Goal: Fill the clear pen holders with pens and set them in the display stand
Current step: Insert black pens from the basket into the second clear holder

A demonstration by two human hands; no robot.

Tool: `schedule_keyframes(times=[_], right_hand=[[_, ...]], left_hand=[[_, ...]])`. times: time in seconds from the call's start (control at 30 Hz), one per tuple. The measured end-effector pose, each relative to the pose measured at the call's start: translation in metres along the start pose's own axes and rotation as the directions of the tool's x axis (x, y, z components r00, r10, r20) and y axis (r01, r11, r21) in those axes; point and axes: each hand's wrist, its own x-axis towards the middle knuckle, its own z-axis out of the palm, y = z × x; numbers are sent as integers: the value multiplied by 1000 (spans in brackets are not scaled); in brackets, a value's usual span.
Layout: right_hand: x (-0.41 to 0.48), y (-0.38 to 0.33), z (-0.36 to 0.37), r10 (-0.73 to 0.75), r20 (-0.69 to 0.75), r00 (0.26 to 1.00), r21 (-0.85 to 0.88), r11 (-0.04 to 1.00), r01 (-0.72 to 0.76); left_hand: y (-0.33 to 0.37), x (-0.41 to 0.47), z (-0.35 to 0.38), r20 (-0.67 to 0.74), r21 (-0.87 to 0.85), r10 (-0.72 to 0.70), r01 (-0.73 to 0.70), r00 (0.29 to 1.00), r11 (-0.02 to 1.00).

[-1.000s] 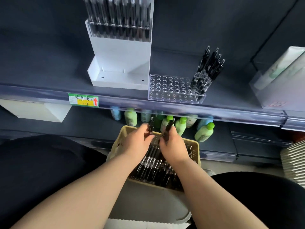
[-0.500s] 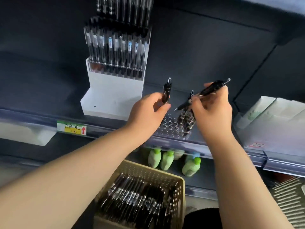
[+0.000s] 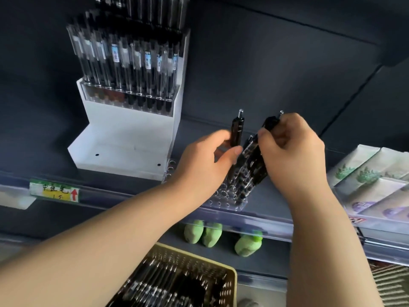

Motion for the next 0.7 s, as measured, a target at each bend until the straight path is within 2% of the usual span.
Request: schedule_keyframes(times=[0.17,0.33,0.7], right_hand=[[-1,5,1,-9,43,999,-50,999,12],[-3,8,-1,0,76,997,-111,994,8],[-2,9,4,19,84,996,-125,992,-8]], left_hand=[[-4,-6,0,17,20,-26,25,1000,999],[-7,-6,-3,-27,29,-29,30,999,999],[-11,-7,-3,-28,34,-37,38,999,999]])
